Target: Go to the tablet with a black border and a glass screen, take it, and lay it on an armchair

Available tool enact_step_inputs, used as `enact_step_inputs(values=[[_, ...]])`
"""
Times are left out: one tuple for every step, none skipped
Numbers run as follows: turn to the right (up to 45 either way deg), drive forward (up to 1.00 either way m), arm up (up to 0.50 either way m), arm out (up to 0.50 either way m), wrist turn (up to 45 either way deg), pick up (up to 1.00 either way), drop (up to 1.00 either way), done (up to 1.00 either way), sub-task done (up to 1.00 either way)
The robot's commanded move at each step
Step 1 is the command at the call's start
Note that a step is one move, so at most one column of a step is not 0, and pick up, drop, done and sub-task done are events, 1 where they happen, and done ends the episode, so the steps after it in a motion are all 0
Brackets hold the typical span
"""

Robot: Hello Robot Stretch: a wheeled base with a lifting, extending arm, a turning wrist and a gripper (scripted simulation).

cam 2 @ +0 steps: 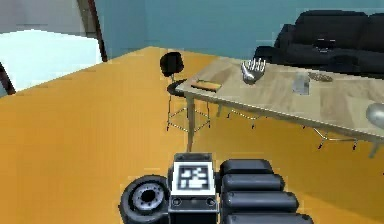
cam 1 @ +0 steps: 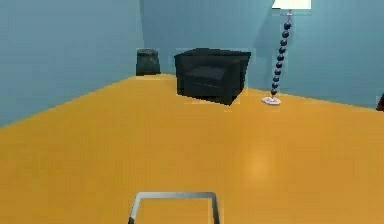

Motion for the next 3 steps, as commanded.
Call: enact_step_inputs(values=[[0.0, 1.0, 0.0, 0.0, 0.0, 0.0, 0.0, 0.0, 0.0], [0.0, 1.0, 0.0, 0.0, 0.0, 0.0, 0.0, 0.0, 0.0], [-3.0, 0.0, 0.0, 0.0, 0.0, 0.0, 0.0, 0.0, 0.0]])
